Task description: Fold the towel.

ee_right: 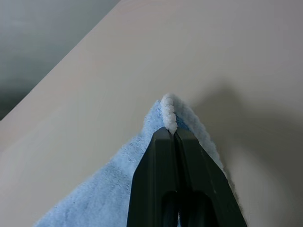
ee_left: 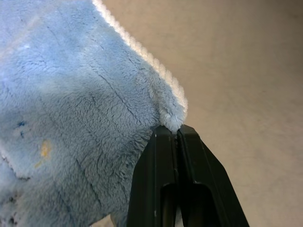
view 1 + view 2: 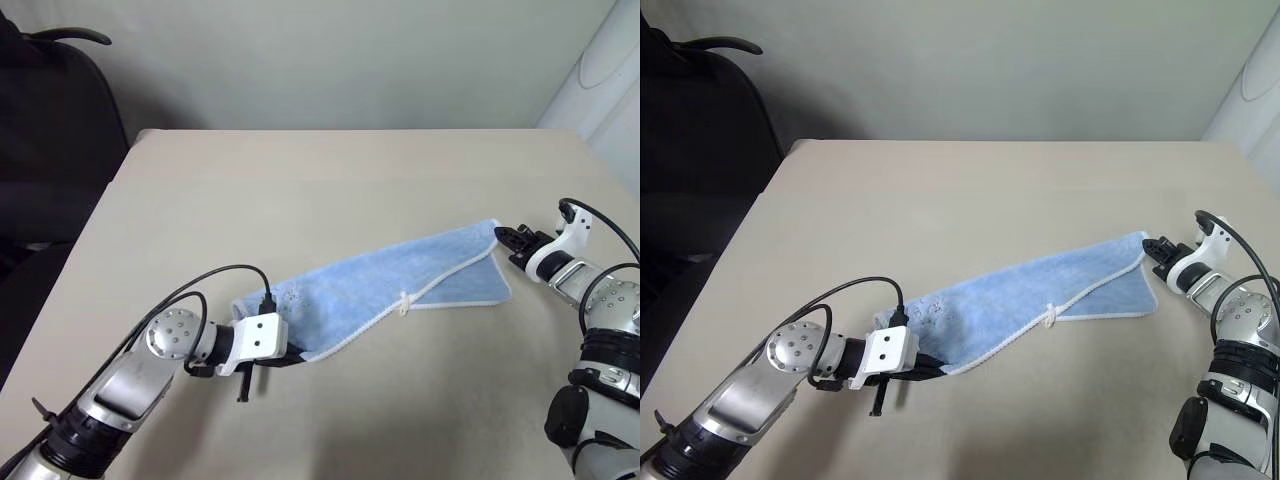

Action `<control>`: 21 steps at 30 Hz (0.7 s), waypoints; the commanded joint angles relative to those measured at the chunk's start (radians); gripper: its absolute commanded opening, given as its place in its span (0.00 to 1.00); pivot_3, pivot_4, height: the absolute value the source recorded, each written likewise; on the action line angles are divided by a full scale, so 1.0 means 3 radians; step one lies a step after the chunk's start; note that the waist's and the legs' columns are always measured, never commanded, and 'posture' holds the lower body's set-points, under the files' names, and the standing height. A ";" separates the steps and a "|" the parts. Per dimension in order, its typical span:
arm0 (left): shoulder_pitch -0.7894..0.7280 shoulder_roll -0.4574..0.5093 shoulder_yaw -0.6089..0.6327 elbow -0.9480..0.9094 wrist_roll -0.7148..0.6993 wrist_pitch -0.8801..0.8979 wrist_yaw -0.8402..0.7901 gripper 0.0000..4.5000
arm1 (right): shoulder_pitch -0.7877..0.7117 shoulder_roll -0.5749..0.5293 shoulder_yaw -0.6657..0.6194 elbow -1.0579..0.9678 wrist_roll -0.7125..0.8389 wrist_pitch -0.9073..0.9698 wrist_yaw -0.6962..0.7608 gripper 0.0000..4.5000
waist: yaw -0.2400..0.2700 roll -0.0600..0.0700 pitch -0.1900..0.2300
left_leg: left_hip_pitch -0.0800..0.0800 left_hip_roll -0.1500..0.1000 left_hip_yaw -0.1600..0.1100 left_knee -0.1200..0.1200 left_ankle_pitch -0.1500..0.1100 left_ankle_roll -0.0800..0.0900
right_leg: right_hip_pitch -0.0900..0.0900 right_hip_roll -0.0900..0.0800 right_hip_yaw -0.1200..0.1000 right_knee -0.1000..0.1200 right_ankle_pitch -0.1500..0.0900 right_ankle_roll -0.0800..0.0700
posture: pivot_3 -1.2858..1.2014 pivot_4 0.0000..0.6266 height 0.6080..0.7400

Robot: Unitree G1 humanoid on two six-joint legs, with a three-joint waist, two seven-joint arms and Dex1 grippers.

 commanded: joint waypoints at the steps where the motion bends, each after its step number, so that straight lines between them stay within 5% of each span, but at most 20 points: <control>1: 0.0073 -0.0053 0.0132 -0.0110 -0.0108 0.0054 0.0079 0.01 | -0.0065 -0.0034 -0.0100 -0.0142 0.0118 0.0008 -0.0034 0.00 | 0.0000 0.0000 0.0000 | 0.0000 0.0000 0.0000 0.0000 0.0000 0.0000 | 0.0000 0.0000 0.0000 0.0000 0.0000 0.0000 | 0.52 0.24 1.00; 13: -0.0399 -0.0634 0.1091 -0.0137 -0.1199 0.0814 0.0738 0.01 | -0.0368 -0.0148 -0.0077 0.0065 0.0058 -0.0241 -0.0051 0.00 | 0.0004 0.0001 0.0000 | -0.0001 0.0000 0.0001 0.0000 0.0005 -0.0008 | -0.0001 0.0001 0.0000 0.0001 0.0000 0.0000 | 0.52 0.24 1.00; 21: -0.2042 -0.1213 0.1280 0.1342 -0.0930 0.0348 0.1383 0.01 | -0.1366 -0.0459 0.0071 0.1004 -0.0246 -0.0909 0.0119 0.00 | 0.0021 0.0005 0.0003 | -0.0004 -0.0001 0.0001 0.0006 0.0009 -0.0012 | -0.0006 -0.0001 0.0000 0.0007 0.0000 0.0000 | 0.52 0.24 1.00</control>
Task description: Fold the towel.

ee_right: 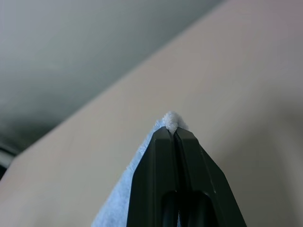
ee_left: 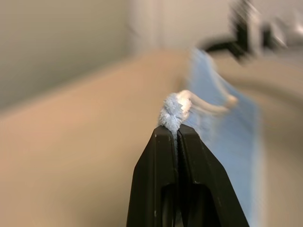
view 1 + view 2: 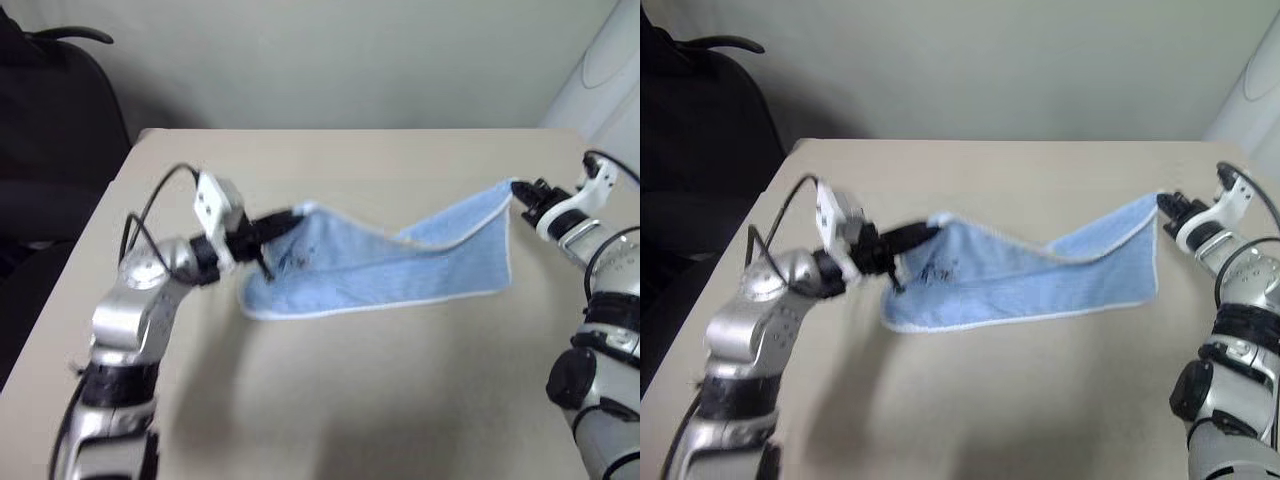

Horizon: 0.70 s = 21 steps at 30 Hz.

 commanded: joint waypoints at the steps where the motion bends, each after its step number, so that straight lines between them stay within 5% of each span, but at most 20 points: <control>1: -0.0595 -0.0078 0.0101 0.0666 0.0231 -0.0449 0.0162 0.01 | -0.0478 -0.0275 0.0047 0.0329 -0.0126 -0.0355 0.0167 0.00 | 0.0002 0.0004 0.0002 | -0.0006 0.0000 0.0000 0.0001 0.0000 0.0000 | -0.0005 -0.0001 0.0001 0.0001 0.0000 0.0000 | 0.52 0.24 1.00; 6: -0.1104 -0.0060 0.0158 0.1062 0.0270 -0.0693 0.0106 0.01 | -0.0903 -0.0512 0.0058 0.0548 -0.0142 -0.0460 0.0280 0.00 | -0.0005 0.0007 0.0004 | -0.0025 -0.0001 0.0001 0.0001 0.0008 -0.0003 | -0.0024 0.0000 0.0001 0.0000 0.0001 0.0002 | 0.52 0.24 1.00; 9: -0.1020 0.0092 0.0157 0.0797 0.0175 -0.0618 -0.0113 0.01 | -0.0808 -0.0660 -0.0047 0.0316 -0.0036 -0.0232 0.0221 0.00 | -0.0004 0.0006 0.0004 | -0.0027 0.0000 0.0000 0.0000 0.0008 -0.0003 | -0.0025 0.0000 0.0002 -0.0001 0.0001 0.0002 | 0.52 0.24 1.00; 21: 0.1207 0.0654 0.0023 -0.1415 -0.0270 0.0124 -0.0446 0.01 | 0.0972 -0.0700 -0.0671 -0.0956 0.0398 0.1222 -0.0237 0.00 | -0.0009 0.0007 0.0005 | -0.0029 0.0001 0.0003 -0.0001 0.0010 -0.0005 | -0.0030 0.0002 0.0006 0.0000 0.0000 0.0005 | 0.52 0.24 1.00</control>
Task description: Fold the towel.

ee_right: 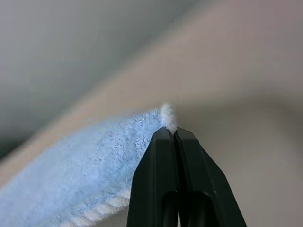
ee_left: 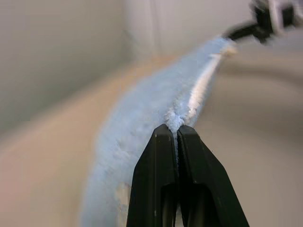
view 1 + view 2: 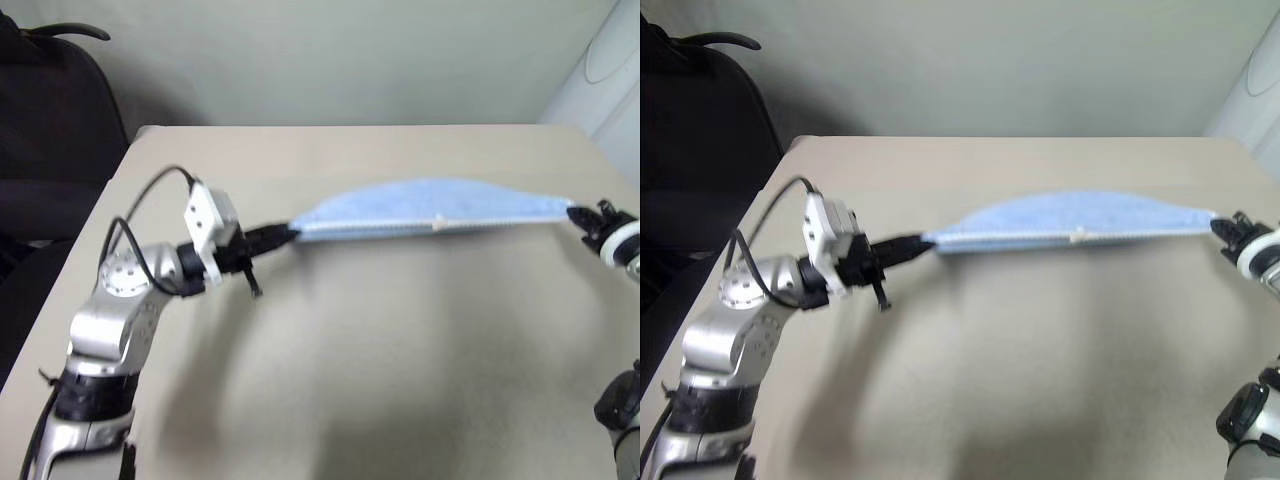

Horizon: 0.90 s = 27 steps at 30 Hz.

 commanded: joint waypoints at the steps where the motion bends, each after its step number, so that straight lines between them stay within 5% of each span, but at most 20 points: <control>1: 0.0390 0.0099 0.0060 -0.0629 -0.0134 0.0157 0.0064 0.01 | 0.0128 -0.0136 -0.0194 -0.0381 0.0119 0.0223 -0.0072 0.00 | -0.0007 0.0001 0.0000 | 0.0003 0.0000 0.0002 -0.0002 0.0000 0.0000 | 0.0002 0.0000 0.0001 0.0000 0.0000 0.0000 | 0.52 0.24 1.00; 13: 0.0707 -0.0114 0.0184 -0.0680 -0.0508 0.0568 0.0459 0.01 | -0.0185 -0.0202 0.0192 -0.0055 -0.0109 0.0173 -0.0024 0.00 | -0.0015 0.0002 -0.0002 | 0.0029 0.0001 0.0007 -0.0016 -0.0005 0.0009 | 0.0020 0.0000 0.0004 0.0000 -0.0001 0.0001 | 0.52 0.24 1.00; 27: 0.0111 -0.0507 0.0230 0.0588 -0.0228 0.0500 0.0992 0.01 | -0.1696 0.0438 0.0937 0.2138 -0.0986 -0.1480 -0.0008 0.00 | -0.0026 0.0007 -0.0003 | 0.0031 0.0000 0.0009 -0.0016 0.0000 0.0000 | 0.0003 -0.0002 0.0002 0.0030 -0.0001 0.0000 | 0.52 0.24 1.00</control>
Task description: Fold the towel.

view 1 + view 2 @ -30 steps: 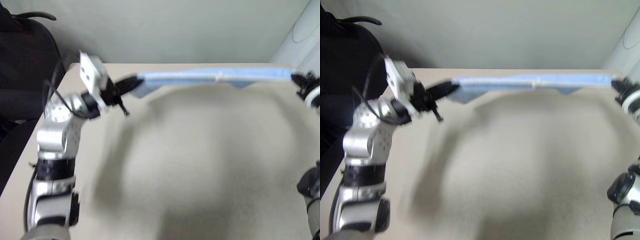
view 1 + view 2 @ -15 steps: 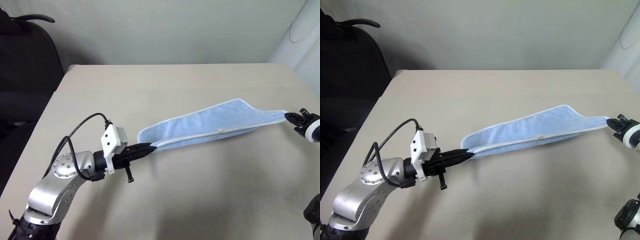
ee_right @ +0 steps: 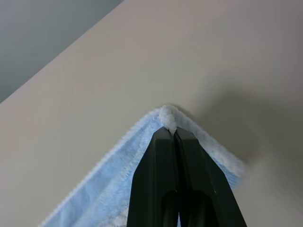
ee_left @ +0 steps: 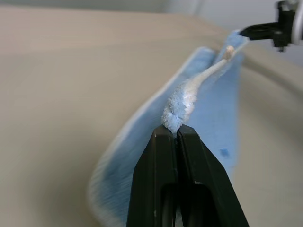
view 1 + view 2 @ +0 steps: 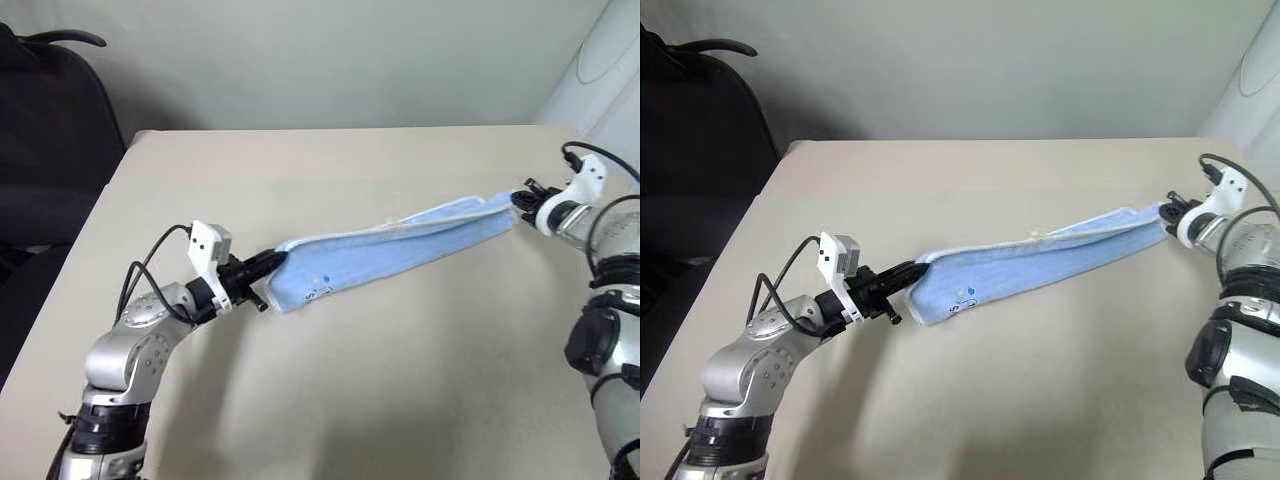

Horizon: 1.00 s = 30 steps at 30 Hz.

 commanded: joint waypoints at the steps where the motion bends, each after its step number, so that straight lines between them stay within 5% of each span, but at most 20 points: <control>1: -0.0159 -0.0063 0.0053 0.0192 0.0118 -0.0132 0.0057 0.01 | -0.0272 0.0090 0.0054 0.0378 -0.0148 -0.0482 0.0048 0.00 | -0.0001 0.0000 0.0000 | -0.0001 0.0000 0.0000 0.0000 0.0000 -0.0001 | -0.0001 0.0000 0.0000 0.0000 0.0000 0.0000 | 0.52 0.24 1.00; 10: -0.0208 -0.0082 -0.0219 0.0428 0.0447 -0.0256 -0.0108 0.01 | -0.0515 0.0303 0.0075 0.0942 -0.0343 -0.1089 0.0036 0.00 | -0.0001 0.0000 0.0001 | -0.0004 0.0000 0.0000 -0.0001 0.0001 -0.0002 | 0.0000 -0.0001 -0.0001 -0.0002 -0.0001 -0.0004 | 0.52 0.24 1.00; 14: -0.0128 -0.0074 -0.0198 0.0414 0.0458 -0.0234 -0.0171 0.24 | -0.0526 0.0282 0.0050 0.0951 -0.0357 -0.1157 0.0190 0.20 | -0.0003 0.0001 0.0001 | -0.0005 0.0000 0.0000 -0.0001 0.0001 -0.0002 | -0.0001 -0.0001 0.0000 -0.0002 -0.0002 -0.0005 | 0.52 0.24 1.00; 23: 0.0146 -0.0024 -0.0058 0.0330 0.0681 -0.0336 0.0075 0.98 | -0.0320 0.0065 0.0055 0.0691 -0.0358 -0.1187 0.0481 0.92 | -0.0001 0.0000 0.0001 | -0.0006 0.0000 0.0000 -0.0003 0.0002 -0.0003 | -0.0001 -0.0001 -0.0001 -0.0003 -0.0002 -0.0007 | 0.52 0.24 1.00; 24: 0.0192 -0.0017 -0.0025 0.0295 0.0705 -0.0377 0.0098 1.00 | -0.0256 0.0014 0.0036 0.0627 -0.0336 -0.1141 0.0513 0.99 | 0.0001 0.0000 0.0001 | -0.0006 0.0000 0.0000 -0.0003 0.0002 -0.0003 | 0.0000 -0.0001 -0.0001 -0.0004 -0.0002 -0.0007 | 0.52 0.24 1.00; 30: 0.0321 -0.0024 0.0287 0.0127 0.0635 -0.0458 0.0208 1.00 | 0.0159 -0.0169 -0.0135 0.0304 -0.0105 -0.0616 0.0691 0.99 | 0.0001 0.0000 0.0001 | -0.0006 0.0000 0.0000 -0.0004 0.0002 -0.0003 | 0.0002 -0.0001 -0.0001 -0.0005 -0.0003 -0.0008 | 0.52 0.24 1.00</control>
